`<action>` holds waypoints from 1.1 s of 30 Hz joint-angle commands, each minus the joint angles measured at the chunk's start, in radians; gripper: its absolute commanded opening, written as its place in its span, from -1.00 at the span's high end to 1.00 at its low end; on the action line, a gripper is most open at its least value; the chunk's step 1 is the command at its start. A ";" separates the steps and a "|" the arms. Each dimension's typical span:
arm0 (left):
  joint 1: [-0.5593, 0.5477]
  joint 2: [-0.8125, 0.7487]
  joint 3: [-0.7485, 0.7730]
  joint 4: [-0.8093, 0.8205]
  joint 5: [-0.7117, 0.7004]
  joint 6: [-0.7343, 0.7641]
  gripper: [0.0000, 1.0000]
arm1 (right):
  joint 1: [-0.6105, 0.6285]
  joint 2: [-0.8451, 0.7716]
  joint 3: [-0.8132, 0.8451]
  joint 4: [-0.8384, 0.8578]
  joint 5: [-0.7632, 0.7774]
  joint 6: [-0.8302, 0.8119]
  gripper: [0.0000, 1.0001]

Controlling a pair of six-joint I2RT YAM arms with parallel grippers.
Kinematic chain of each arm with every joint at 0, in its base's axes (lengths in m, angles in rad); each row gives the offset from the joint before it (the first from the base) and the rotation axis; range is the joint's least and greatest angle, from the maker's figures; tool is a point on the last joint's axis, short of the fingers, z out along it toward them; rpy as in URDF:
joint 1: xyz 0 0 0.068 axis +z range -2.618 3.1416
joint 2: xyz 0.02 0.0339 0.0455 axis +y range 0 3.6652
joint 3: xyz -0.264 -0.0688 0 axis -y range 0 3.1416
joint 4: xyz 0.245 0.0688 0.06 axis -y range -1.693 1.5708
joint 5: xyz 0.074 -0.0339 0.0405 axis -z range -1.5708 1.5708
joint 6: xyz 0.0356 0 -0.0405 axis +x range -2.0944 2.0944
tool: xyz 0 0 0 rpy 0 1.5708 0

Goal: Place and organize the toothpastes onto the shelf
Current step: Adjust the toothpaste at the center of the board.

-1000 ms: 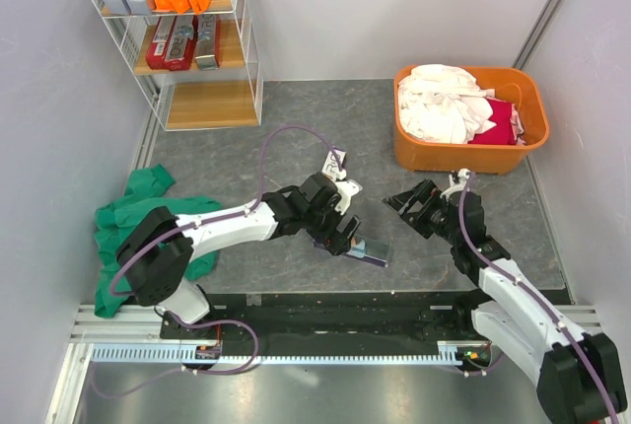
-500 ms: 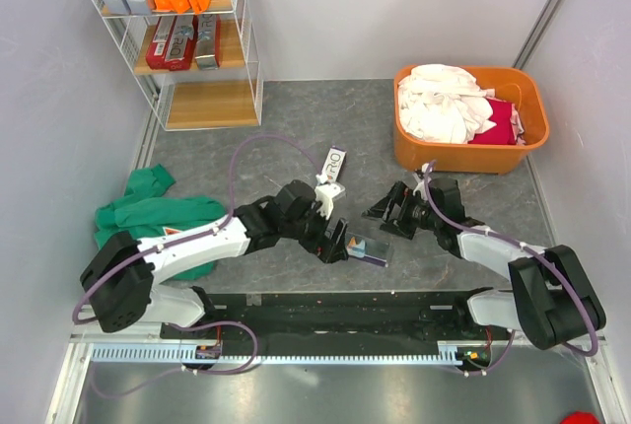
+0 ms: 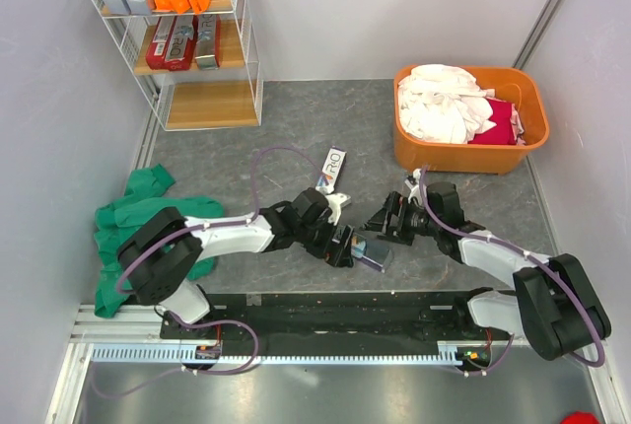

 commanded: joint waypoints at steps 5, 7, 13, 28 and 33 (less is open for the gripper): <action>0.029 0.125 0.096 0.172 -0.109 -0.066 -0.99 | 0.003 -0.070 -0.066 -0.011 -0.092 -0.027 -0.96; 0.047 0.124 0.099 0.197 -0.110 -0.082 -0.99 | 0.005 -0.092 -0.080 0.005 -0.106 -0.010 -0.96; 0.128 0.156 0.118 0.297 0.004 -0.115 -0.99 | 0.005 -0.109 -0.122 0.087 -0.135 0.062 -0.96; 0.055 0.191 0.266 0.046 -0.012 -0.133 -0.99 | -0.012 -0.168 -0.024 0.025 -0.042 0.071 -0.96; -0.020 0.265 0.446 -0.177 -0.218 -0.124 -0.99 | -0.015 -0.184 -0.021 0.003 -0.036 0.068 -0.96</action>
